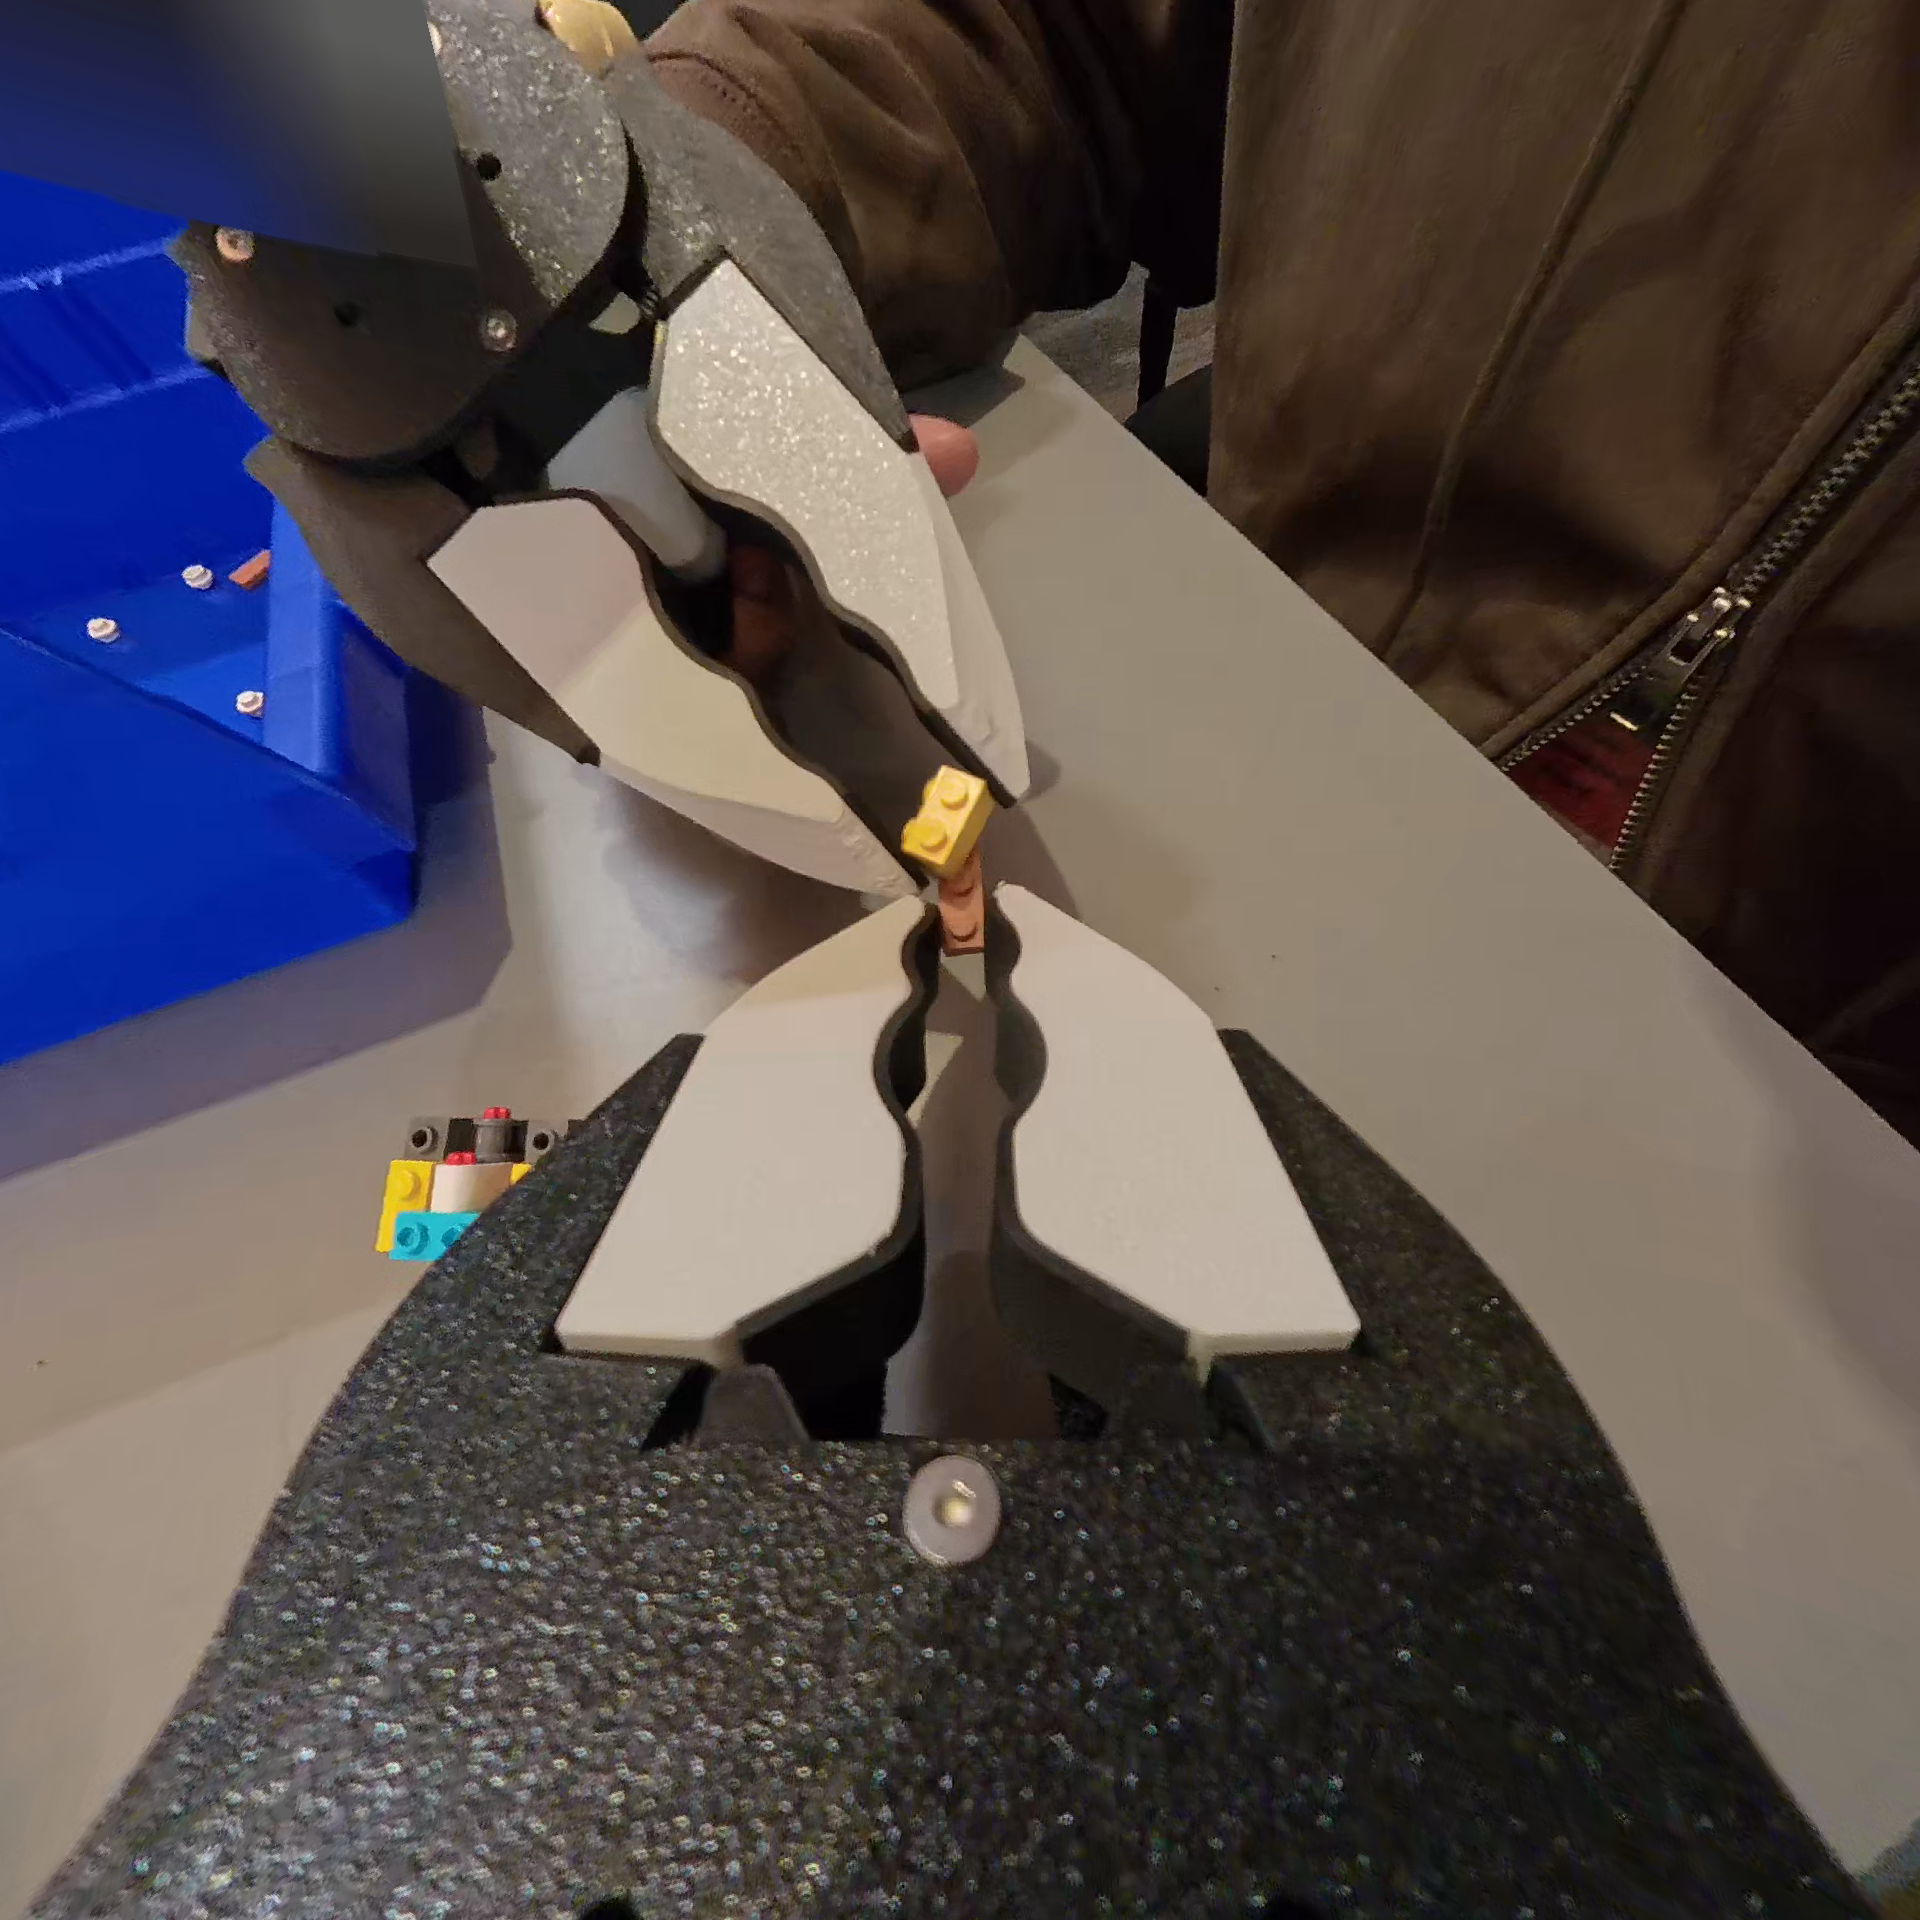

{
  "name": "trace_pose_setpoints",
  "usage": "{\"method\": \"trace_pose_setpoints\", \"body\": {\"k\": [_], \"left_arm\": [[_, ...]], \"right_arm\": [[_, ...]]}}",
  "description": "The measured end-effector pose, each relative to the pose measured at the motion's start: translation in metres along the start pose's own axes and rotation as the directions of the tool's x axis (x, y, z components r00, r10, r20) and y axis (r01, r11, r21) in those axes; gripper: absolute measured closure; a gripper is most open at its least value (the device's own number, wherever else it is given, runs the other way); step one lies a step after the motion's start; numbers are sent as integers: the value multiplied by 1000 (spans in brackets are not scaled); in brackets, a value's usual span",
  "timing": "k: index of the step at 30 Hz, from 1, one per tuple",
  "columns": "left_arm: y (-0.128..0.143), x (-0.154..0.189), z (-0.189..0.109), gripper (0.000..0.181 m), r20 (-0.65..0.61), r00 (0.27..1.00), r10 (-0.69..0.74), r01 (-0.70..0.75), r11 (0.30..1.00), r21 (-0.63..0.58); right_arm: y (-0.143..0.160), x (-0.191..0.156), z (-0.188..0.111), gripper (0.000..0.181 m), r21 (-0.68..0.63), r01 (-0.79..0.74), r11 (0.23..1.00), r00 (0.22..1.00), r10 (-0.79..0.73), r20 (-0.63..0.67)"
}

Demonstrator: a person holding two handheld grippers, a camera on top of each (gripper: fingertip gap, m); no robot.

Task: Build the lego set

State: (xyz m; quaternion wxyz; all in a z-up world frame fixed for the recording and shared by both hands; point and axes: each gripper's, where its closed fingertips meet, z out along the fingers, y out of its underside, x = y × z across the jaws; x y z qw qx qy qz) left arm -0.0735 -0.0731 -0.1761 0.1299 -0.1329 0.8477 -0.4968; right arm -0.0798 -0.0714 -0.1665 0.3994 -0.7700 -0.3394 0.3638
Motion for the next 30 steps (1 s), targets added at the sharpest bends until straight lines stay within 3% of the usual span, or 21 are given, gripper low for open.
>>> {"method": "trace_pose_setpoints", "body": {"k": [21,30], "left_arm": [[5,-5,-1,173,31,999,-25,26,999,-30],[39,-10,1,173,89,996,-4,27,967,-255]], "right_arm": [[3,9,-1,156,-24,0,1000,997,-2,-81],[6,11,-4,155,-68,37,997,991,-45,-124]]}}
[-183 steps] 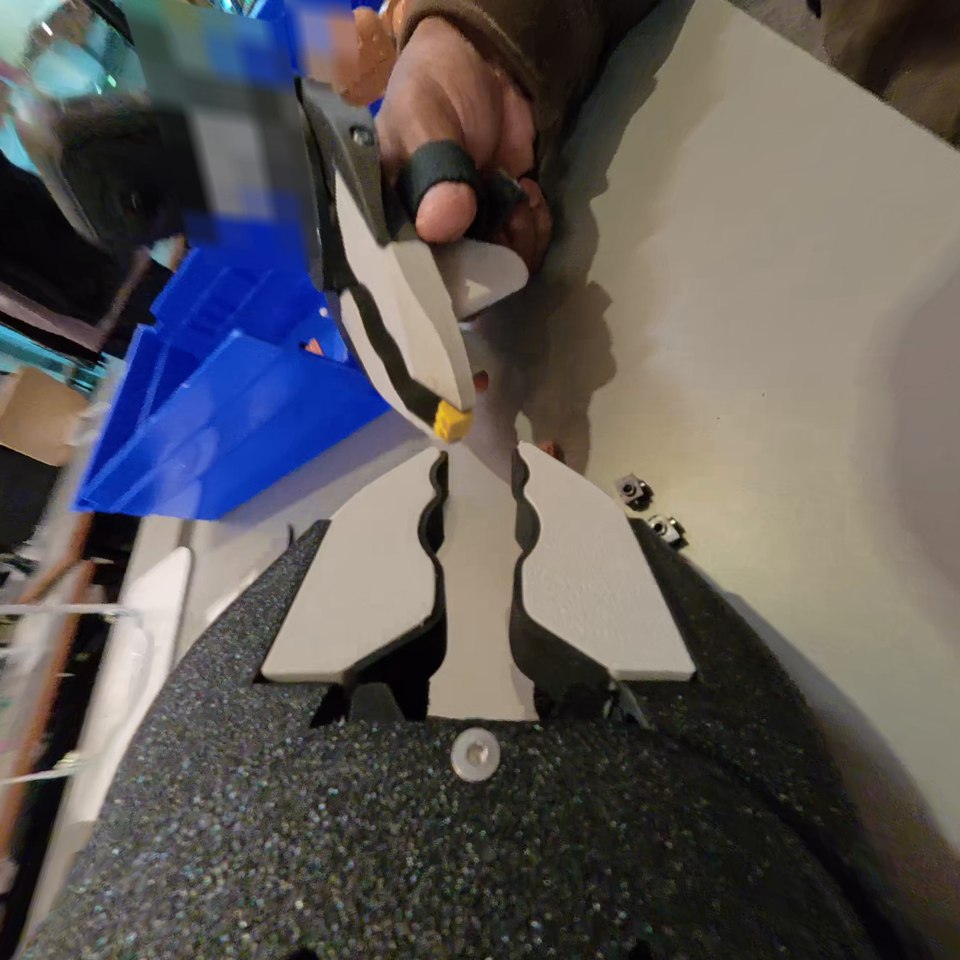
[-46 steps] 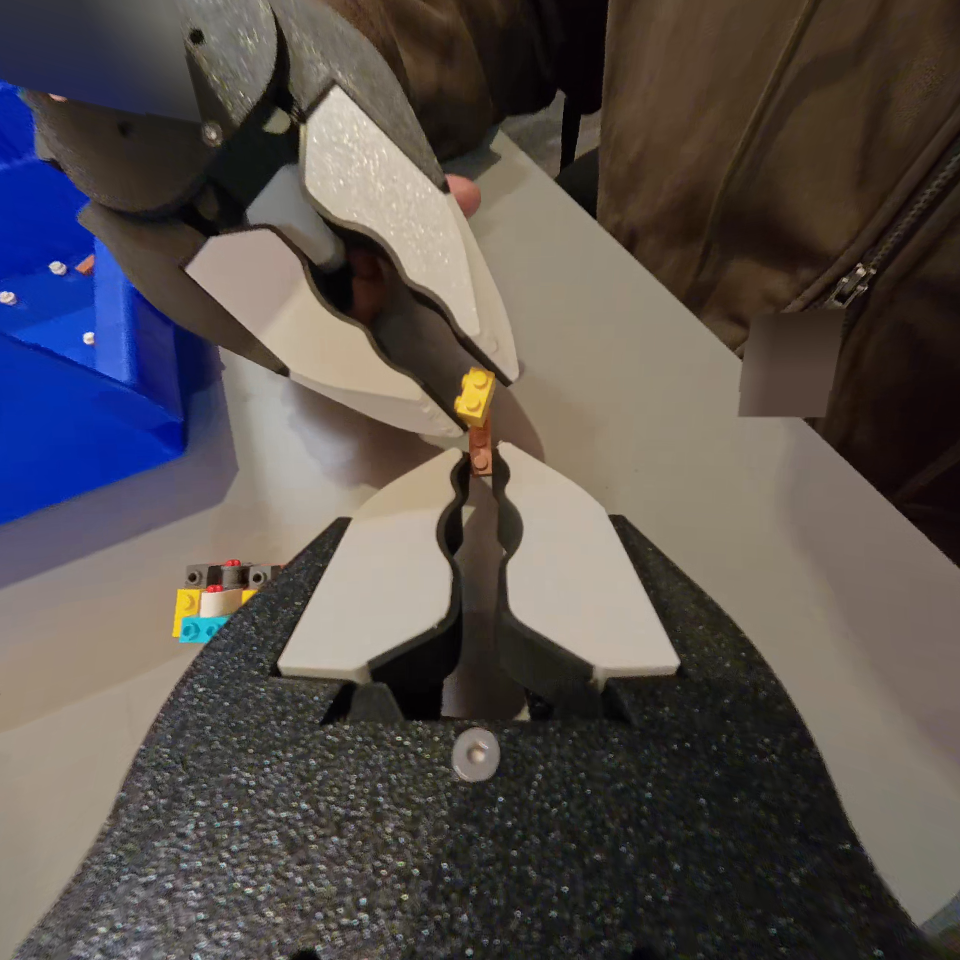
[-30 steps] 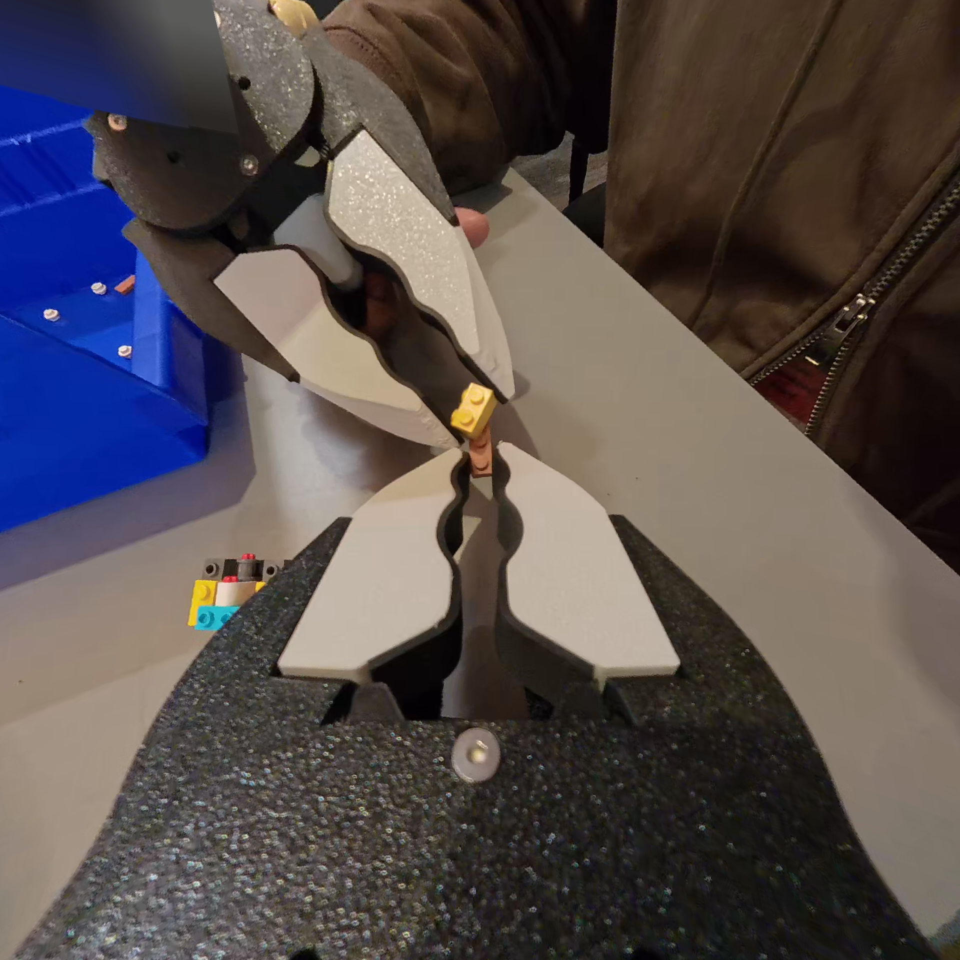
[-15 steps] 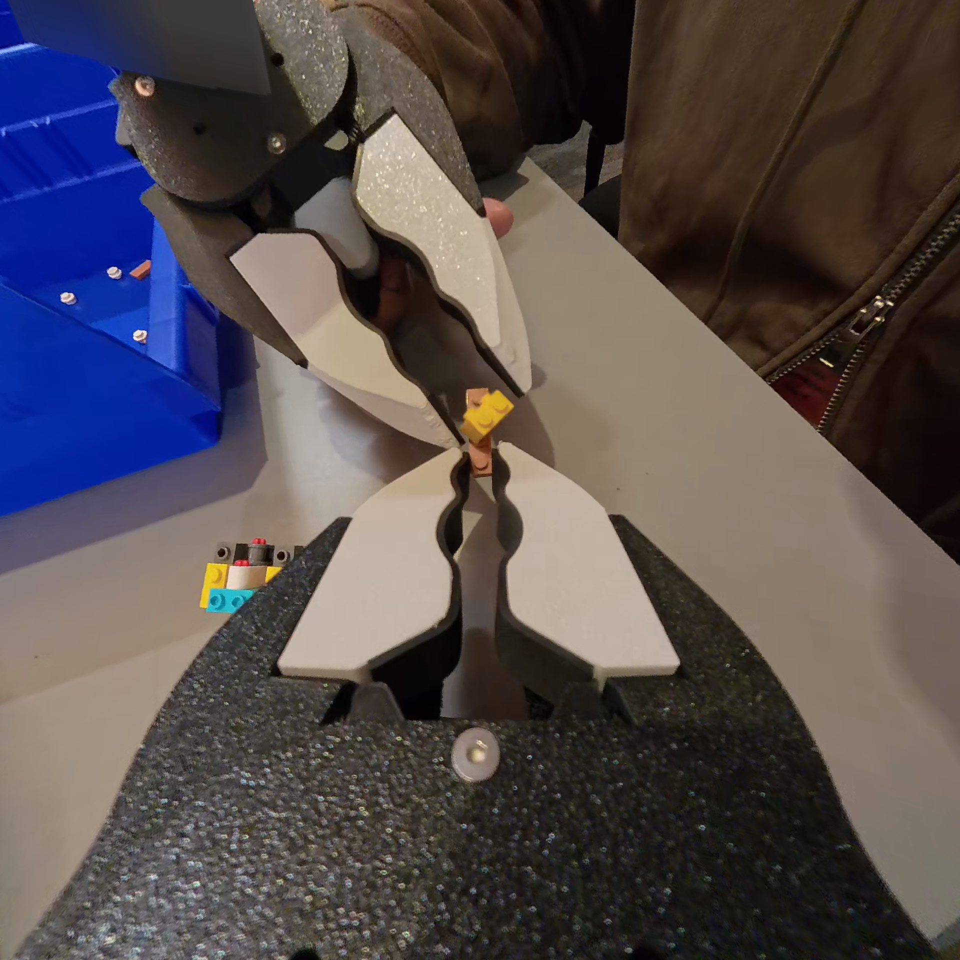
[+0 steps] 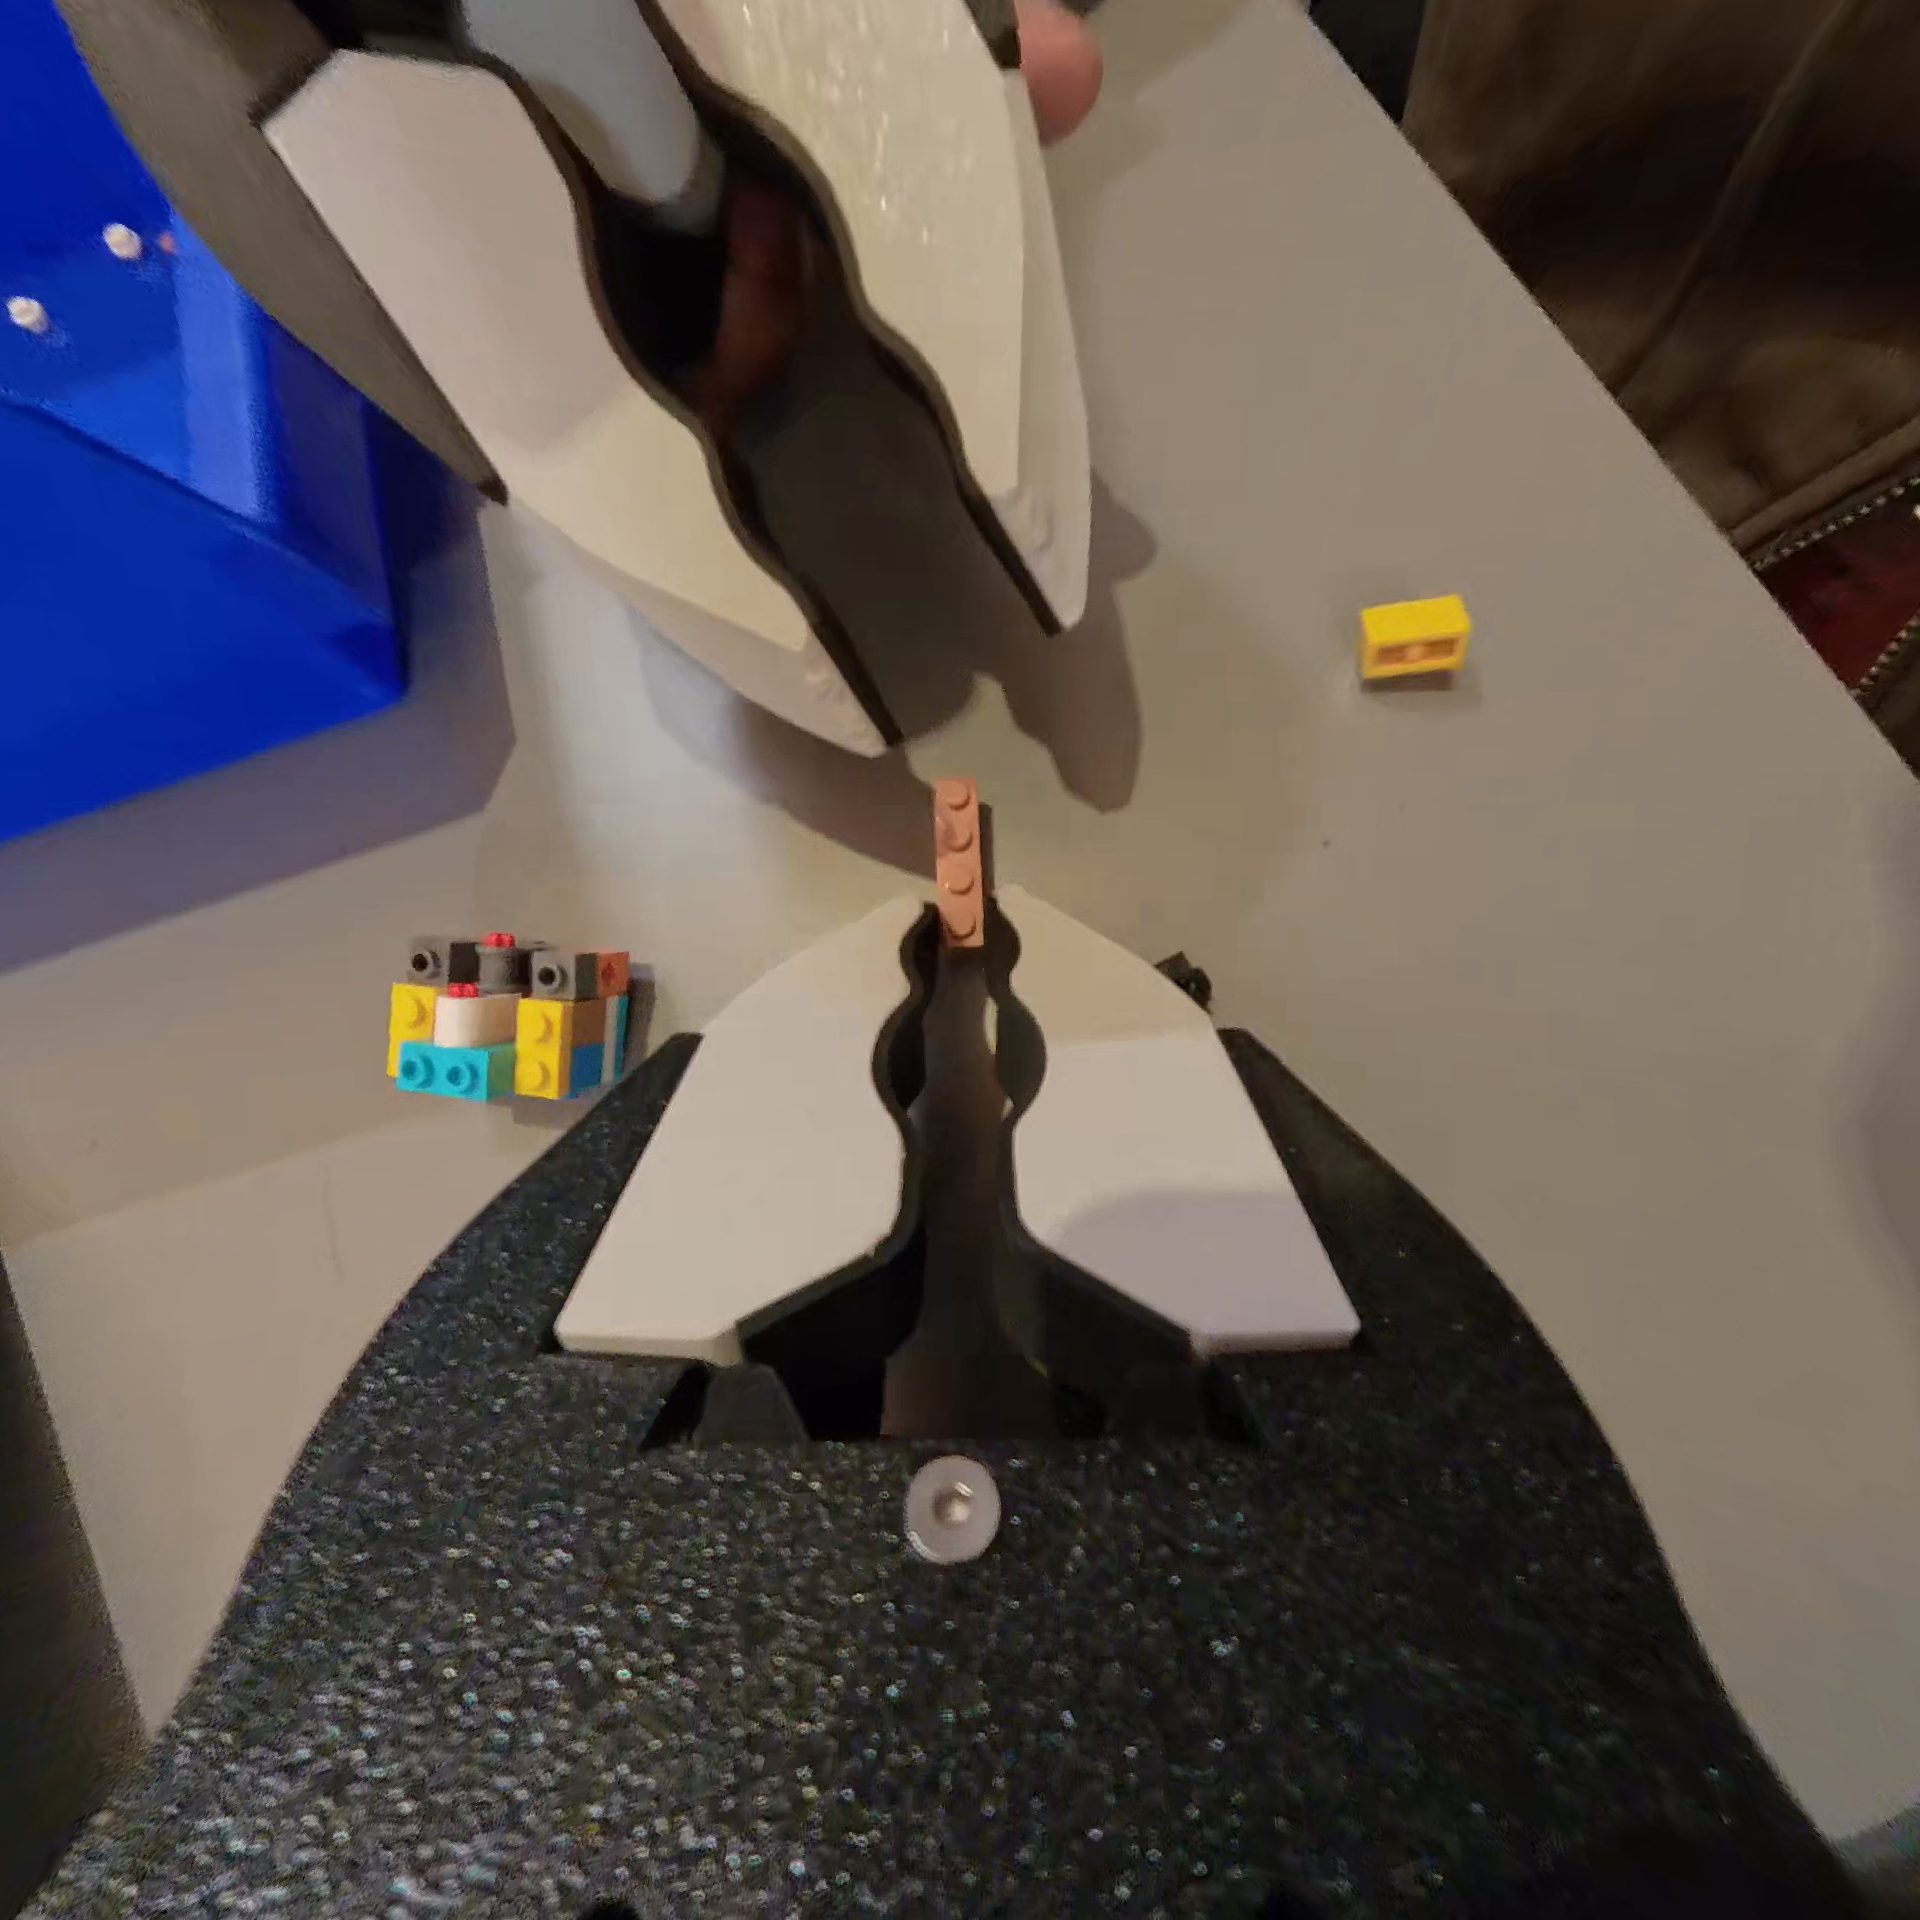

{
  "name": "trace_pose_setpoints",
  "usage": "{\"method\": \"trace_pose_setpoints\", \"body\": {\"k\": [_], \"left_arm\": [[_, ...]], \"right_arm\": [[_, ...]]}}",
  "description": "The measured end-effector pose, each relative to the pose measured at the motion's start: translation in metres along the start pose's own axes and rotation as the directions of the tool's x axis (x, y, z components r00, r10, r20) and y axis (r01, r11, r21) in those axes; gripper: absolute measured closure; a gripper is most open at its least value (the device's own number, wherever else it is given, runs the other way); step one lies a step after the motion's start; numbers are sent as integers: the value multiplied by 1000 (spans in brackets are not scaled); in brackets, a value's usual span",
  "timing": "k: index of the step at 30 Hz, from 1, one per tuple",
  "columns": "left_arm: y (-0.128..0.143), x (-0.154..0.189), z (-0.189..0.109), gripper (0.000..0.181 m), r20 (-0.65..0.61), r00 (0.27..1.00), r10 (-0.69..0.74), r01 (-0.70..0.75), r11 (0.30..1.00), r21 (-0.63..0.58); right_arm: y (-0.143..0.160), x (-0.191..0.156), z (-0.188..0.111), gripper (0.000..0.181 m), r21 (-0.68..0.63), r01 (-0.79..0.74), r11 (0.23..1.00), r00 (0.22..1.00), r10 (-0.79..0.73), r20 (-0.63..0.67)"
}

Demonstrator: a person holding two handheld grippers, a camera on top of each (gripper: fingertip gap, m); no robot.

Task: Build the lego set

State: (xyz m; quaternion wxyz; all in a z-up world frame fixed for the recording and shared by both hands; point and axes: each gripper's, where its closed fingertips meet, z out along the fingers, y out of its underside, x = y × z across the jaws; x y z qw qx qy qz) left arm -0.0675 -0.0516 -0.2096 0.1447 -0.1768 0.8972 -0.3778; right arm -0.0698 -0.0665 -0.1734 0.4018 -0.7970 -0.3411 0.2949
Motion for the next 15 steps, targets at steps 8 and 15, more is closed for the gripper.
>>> {"method": "trace_pose_setpoints", "body": {"k": [8,15], "left_arm": [[2,1,-1,173,4,1000,-13,13,1000,-2],[0,2,-3,167,6,1000,-25,25,999,23]], "right_arm": [[9,-20,1,155,-46,77,996,996,-75,49],[23,-58,13,154,-115,167,979,979,-150,141]]}}
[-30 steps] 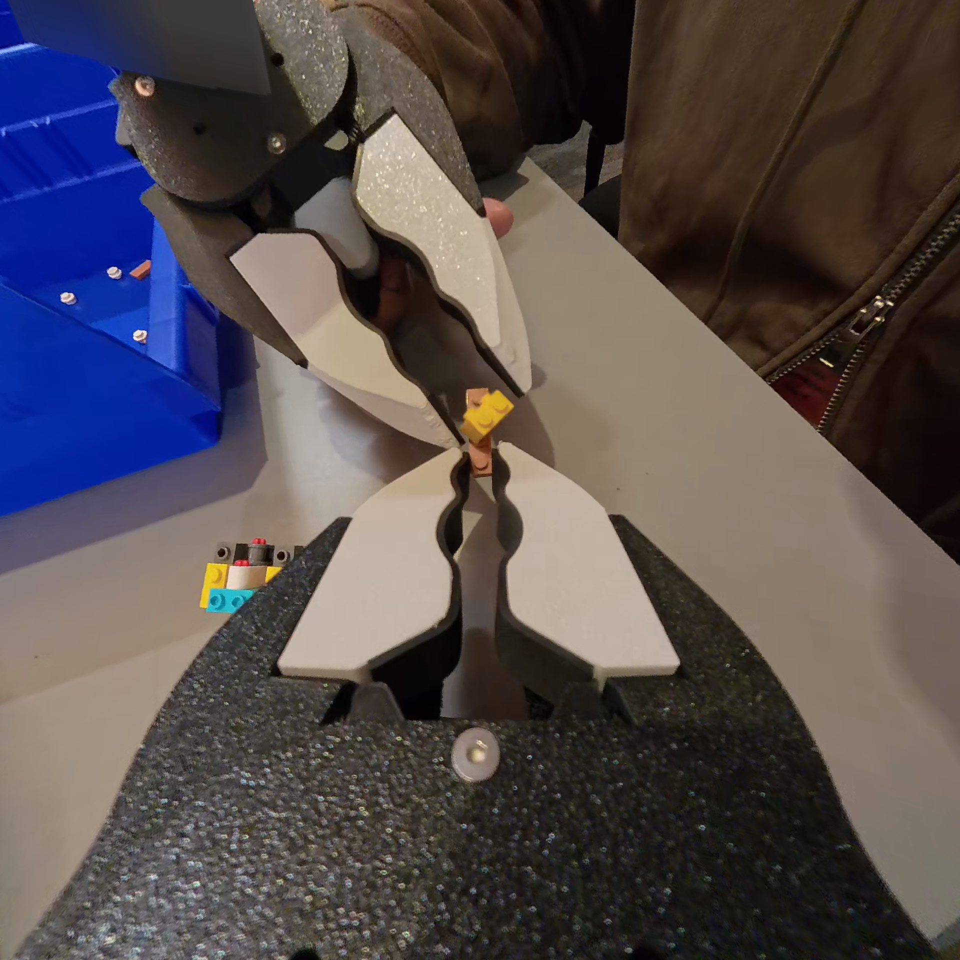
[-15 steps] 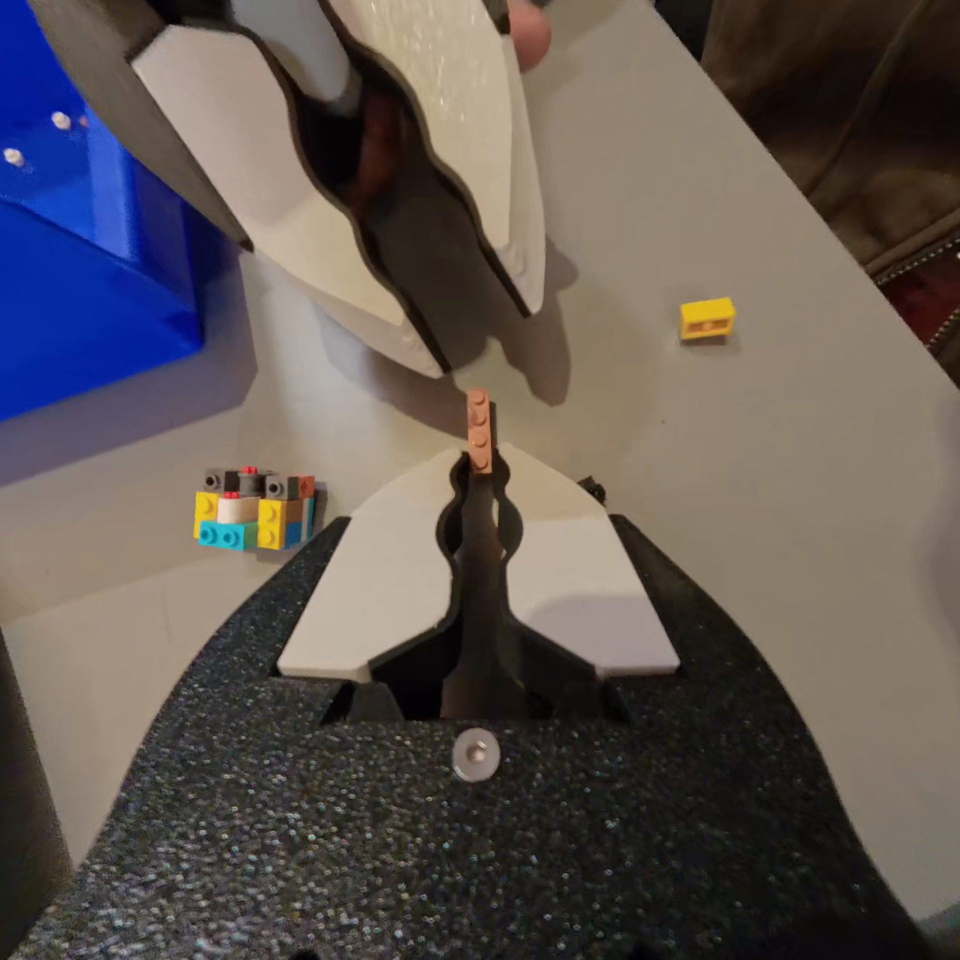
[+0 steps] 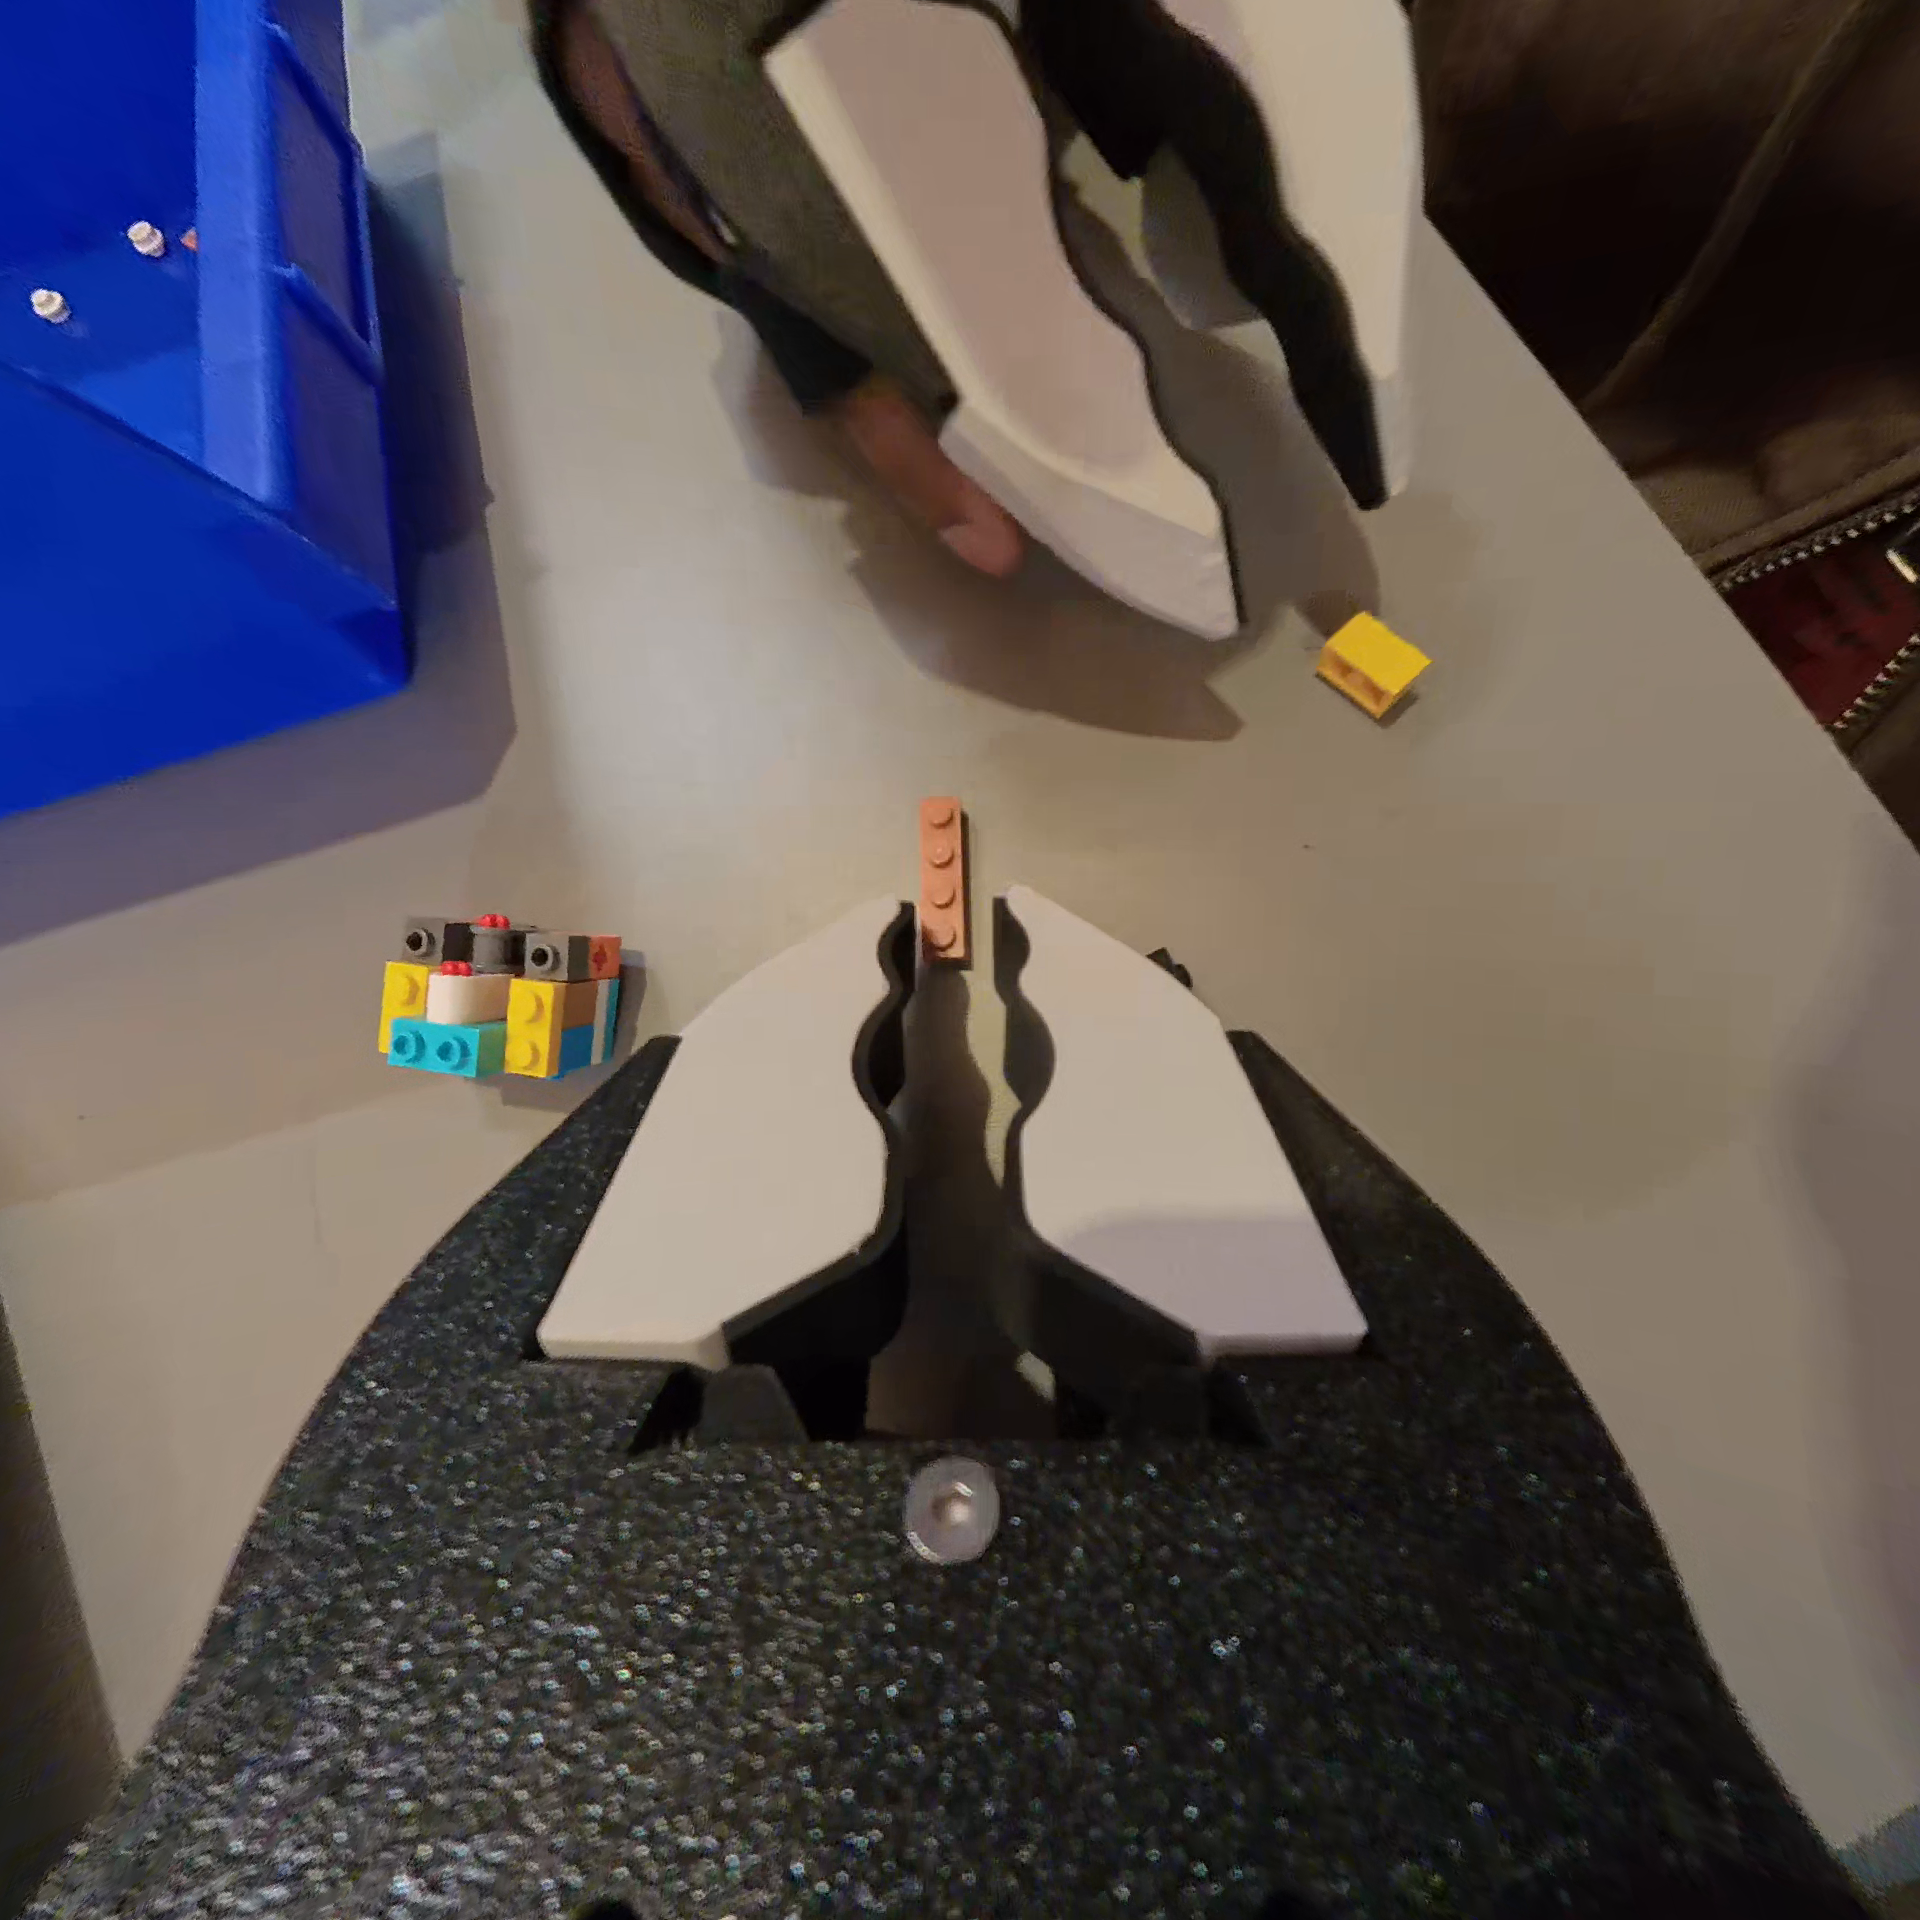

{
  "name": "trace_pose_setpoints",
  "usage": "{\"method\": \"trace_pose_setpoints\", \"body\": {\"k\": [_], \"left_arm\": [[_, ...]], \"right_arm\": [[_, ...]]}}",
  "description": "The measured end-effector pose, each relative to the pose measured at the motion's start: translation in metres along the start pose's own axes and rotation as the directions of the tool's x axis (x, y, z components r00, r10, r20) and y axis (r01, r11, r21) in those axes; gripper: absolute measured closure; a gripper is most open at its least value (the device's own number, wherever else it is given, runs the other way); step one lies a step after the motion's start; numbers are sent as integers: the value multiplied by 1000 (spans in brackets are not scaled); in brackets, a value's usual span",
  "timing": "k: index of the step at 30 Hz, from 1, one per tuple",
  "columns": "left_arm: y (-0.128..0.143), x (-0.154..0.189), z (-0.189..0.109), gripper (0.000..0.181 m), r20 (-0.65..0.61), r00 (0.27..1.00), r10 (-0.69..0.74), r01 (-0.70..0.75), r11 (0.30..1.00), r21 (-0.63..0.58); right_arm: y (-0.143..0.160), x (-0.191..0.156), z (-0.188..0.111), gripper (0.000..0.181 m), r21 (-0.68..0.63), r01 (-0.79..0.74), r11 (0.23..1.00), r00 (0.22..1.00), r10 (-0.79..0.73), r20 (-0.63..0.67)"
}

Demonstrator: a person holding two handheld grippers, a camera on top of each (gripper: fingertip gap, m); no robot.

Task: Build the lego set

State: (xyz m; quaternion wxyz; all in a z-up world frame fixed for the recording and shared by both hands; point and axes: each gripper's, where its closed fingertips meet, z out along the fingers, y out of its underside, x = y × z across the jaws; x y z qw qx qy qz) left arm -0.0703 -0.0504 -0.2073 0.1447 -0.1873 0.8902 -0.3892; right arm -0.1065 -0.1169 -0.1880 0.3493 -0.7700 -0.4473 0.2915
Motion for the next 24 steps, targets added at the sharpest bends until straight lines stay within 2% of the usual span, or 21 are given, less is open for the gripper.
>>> {"method": "trace_pose_setpoints", "body": {"k": [7,10,15,20,24], "left_arm": [[-13,-4,-18,160,76,997,-13,7,997,76],[-17,0,-28,160,133,991,-9,-1,998,69],[-21,27,-32,160,223,974,-24,8,997,73],[-29,58,-25,160,306,951,-48,24,997,80],[-39,64,-20,161,387,920,-65,23,993,114]], "right_arm": [[5,-11,15,151,-50,-17,999,996,12,-94],[7,-9,19,151,-74,-25,997,987,13,-159],[13,-6,27,168,-143,-13,990,975,-19,-222],[10,1,24,169,-111,-54,992,960,21,-279],[-6,5,19,168,25,-116,993,951,118,-287]]}}
